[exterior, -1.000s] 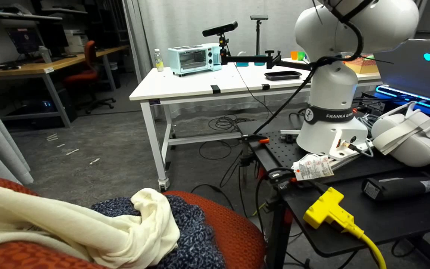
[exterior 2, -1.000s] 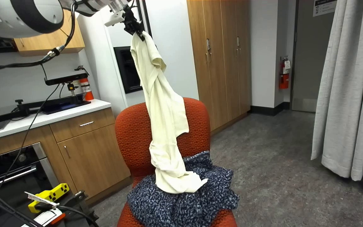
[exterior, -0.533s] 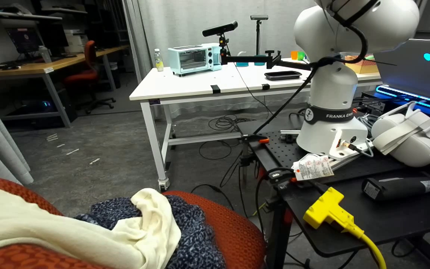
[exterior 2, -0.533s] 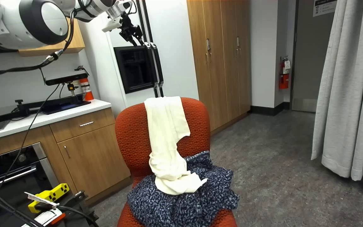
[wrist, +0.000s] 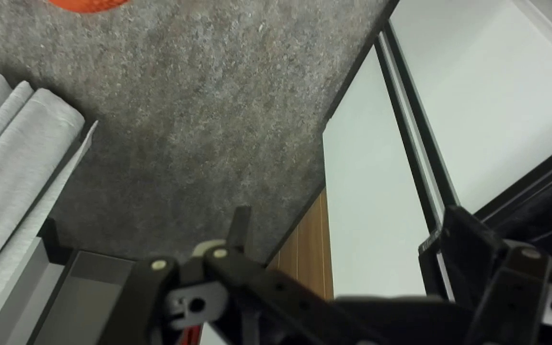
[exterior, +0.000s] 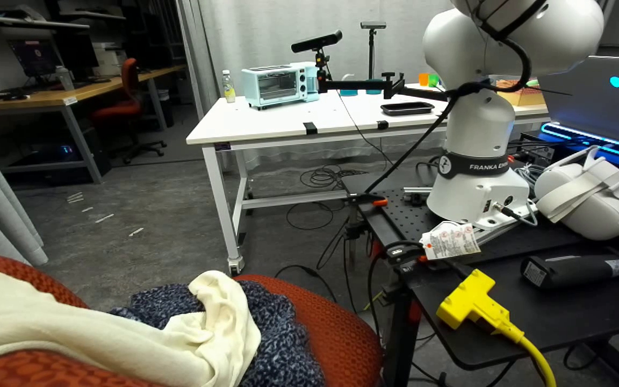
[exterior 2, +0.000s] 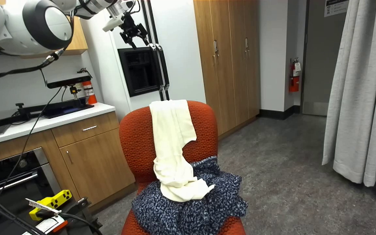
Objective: Put the cream fleece on the head rest
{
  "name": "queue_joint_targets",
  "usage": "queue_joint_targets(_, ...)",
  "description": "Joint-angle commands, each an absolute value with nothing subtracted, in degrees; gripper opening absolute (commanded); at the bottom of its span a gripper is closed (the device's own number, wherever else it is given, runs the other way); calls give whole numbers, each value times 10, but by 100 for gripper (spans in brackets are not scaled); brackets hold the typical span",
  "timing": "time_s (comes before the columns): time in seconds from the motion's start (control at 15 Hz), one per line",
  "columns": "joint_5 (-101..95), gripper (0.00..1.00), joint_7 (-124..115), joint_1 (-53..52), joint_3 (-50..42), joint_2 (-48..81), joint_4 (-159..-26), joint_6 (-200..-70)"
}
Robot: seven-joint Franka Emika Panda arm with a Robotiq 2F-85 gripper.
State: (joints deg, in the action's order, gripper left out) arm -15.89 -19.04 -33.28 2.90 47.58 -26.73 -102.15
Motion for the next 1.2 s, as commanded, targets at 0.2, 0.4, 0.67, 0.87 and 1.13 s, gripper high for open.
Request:
queue_joint_targets(0.2, -144, 100, -170, -342, 7, 469, -256, -913)
queue_joint_targets(0.4, -145, 100, -170, -344, 4, 469, -253, -883)
queue_joint_targets(0.67, -145, 100, -176, -342, 3, 481, -246, -892)
queue_joint_targets(0.87, -145, 100, -176, -342, 3, 481, -246, -892)
queue_joint_targets(1.13, -145, 100, -176, -342, 3, 481, -246, -892)
